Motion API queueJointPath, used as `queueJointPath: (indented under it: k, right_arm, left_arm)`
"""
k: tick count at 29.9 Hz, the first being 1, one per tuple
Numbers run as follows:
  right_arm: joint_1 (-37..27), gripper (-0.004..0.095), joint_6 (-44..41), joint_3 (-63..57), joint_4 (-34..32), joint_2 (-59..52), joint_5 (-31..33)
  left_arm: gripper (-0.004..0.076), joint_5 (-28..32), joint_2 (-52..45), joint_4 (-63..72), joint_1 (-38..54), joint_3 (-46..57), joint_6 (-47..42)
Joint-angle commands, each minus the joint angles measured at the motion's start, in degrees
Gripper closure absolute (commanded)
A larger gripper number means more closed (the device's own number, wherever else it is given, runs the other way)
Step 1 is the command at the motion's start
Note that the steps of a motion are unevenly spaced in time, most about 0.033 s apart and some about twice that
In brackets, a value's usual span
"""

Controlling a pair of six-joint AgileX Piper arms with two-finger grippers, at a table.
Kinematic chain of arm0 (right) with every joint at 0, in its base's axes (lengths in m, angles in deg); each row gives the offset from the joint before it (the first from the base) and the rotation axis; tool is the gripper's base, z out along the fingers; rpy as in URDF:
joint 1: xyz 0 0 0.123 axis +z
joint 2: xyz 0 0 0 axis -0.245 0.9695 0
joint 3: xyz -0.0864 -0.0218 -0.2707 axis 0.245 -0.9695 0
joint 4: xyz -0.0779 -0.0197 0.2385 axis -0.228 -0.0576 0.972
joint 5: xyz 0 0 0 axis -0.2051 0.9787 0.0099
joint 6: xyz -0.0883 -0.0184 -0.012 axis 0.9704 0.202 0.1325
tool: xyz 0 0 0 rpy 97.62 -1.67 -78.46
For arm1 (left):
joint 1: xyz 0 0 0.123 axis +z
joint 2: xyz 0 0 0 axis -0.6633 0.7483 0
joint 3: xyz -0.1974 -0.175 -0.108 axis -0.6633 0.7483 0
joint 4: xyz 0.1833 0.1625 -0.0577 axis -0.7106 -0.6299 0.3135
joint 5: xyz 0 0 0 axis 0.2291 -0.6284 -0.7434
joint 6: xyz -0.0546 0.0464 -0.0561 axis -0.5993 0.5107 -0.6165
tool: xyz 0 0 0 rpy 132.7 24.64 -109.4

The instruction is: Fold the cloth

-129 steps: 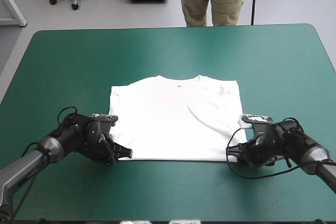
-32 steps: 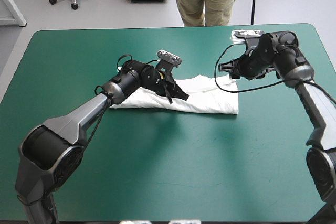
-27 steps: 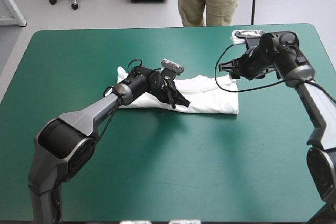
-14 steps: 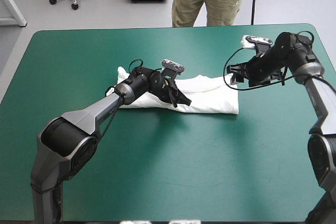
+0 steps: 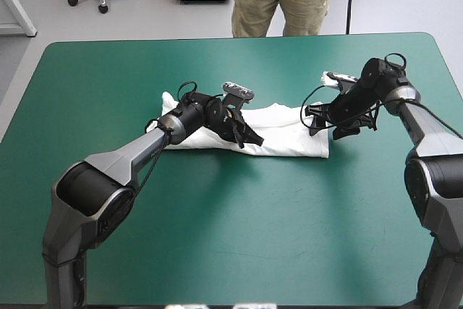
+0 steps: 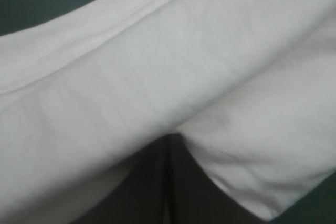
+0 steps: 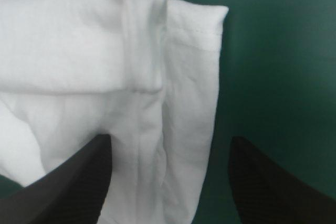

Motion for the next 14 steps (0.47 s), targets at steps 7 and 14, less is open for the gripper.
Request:
queueJointPath:
  k: [7,14]
  right_arm:
    - [-0.33,0.0311,3.6,1.07,8.21,0.8,-1.25]
    - [1.63,0.0833,5.44,1.07,8.69,1.72,-1.14]
  left_arm:
    - [0.0733,-0.42,-1.73,1.05,-0.34,-1.02,-0.08]
    - [0.0733,-0.42,-1.73,1.05,-0.34,-1.02,-0.08]
